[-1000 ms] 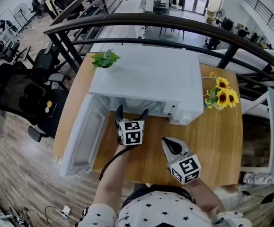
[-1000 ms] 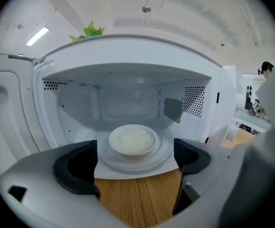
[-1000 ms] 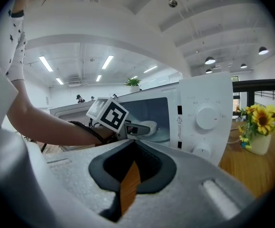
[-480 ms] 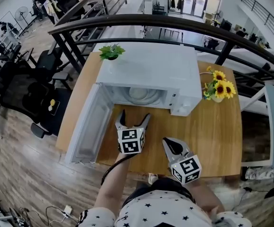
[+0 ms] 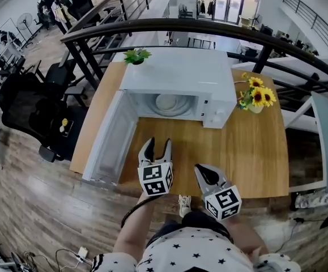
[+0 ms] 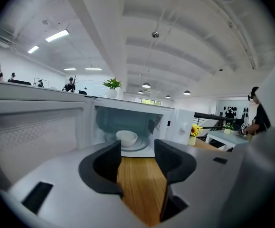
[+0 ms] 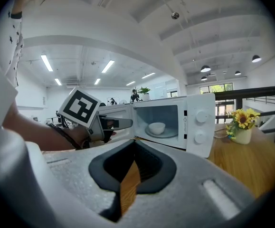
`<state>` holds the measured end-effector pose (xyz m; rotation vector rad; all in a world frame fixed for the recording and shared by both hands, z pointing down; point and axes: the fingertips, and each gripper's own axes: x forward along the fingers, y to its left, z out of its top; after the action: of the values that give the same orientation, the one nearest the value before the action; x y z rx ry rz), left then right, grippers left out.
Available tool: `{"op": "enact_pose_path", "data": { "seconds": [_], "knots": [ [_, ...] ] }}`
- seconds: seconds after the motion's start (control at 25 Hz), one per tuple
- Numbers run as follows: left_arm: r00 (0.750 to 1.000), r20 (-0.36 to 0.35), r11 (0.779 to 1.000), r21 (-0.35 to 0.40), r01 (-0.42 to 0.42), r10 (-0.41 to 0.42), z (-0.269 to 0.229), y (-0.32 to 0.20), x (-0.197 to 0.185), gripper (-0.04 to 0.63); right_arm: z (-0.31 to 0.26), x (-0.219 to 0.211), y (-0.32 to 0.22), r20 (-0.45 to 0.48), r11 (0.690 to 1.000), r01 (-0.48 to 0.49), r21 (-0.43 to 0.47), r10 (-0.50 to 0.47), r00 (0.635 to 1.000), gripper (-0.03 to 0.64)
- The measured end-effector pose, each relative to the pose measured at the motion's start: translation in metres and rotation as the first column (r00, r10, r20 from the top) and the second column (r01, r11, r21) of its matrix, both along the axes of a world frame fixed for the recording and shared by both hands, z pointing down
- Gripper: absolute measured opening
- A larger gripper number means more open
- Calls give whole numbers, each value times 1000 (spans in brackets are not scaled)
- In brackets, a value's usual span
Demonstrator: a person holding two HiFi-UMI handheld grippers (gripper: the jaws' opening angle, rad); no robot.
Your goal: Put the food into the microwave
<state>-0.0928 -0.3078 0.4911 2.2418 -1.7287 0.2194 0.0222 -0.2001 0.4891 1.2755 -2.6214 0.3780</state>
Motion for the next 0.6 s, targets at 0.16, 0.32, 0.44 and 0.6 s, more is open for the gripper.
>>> {"op": "enact_pose_path", "data": {
  "seconds": [0.16, 0.32, 0.44, 0.6],
  "knots": [
    [1000, -29, 1000, 14, 6, -5, -9, 40, -5, 157, -4, -2, 26, 1, 1000, -12, 10, 12, 1000, 6],
    [999, -41, 1000, 16, 10, -10, -14, 83, -11, 85, -9, -6, 52, 6, 999, -17, 27, 17, 1000, 5],
    [998, -56, 1000, 15, 10, -9, -15, 117, -14, 62, -13, -7, 72, 5, 999, -17, 41, 17, 1000, 5],
    [997, -70, 1000, 6, 21, -21, -15, 159, -20, 41, -17, -7, 100, 1, 998, -15, 57, 15, 1000, 5]
  ]
}}
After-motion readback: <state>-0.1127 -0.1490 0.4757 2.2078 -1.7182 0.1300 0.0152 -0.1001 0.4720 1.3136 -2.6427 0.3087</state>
